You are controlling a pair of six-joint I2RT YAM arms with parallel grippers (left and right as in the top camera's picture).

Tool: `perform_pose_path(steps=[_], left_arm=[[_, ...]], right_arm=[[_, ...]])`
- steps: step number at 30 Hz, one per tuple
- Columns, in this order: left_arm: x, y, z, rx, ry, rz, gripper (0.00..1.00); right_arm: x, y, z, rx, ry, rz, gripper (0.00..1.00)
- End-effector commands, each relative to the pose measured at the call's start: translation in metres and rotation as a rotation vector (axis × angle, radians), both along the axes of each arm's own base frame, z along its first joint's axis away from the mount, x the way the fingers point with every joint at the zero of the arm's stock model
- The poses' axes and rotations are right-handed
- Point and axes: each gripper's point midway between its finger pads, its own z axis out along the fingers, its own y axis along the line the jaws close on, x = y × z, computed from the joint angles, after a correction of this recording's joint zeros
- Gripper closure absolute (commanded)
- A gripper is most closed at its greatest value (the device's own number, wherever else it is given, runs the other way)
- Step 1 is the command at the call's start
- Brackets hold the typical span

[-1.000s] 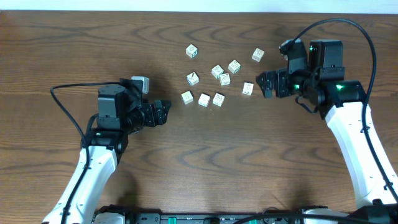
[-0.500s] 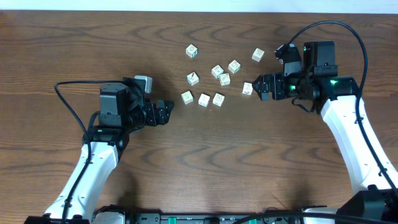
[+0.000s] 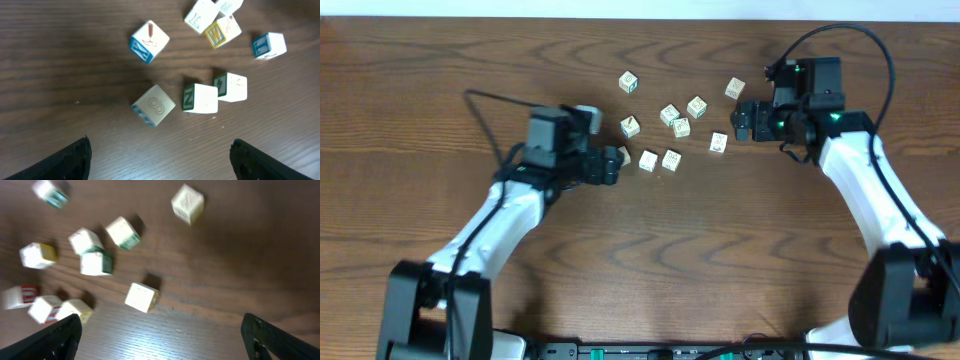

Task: Lift 5 blocks
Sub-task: 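Move left gripper to the '8' block, right gripper to the 'X' block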

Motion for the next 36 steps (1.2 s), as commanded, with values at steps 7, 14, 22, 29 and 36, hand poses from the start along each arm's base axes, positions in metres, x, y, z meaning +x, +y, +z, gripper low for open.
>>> perform_pose_path(steps=[7,14,22,29,36], left_arm=[[0.012,0.019,-0.005,0.206,-0.019,0.004,0.14],[0.008,0.019,-0.026,0.222,0.038,-0.007,0.18],[0.001,-0.003,-0.046,0.23,0.062,-0.074,0.18],[-0.003,-0.02,-0.045,0.228,0.046,-0.114,0.18],[-0.002,-0.021,-0.044,0.226,0.036,-0.115,0.18]], right_arm=[[0.014,0.034,-0.035,0.02,0.158,-0.052,0.01],[0.009,0.055,-0.069,0.011,0.235,-0.112,0.09],[0.006,0.057,-0.09,0.001,0.282,-0.151,0.27],[0.006,0.052,-0.094,-0.024,0.281,-0.17,0.53],[0.006,0.048,-0.104,-0.051,0.292,-0.173,0.64]])
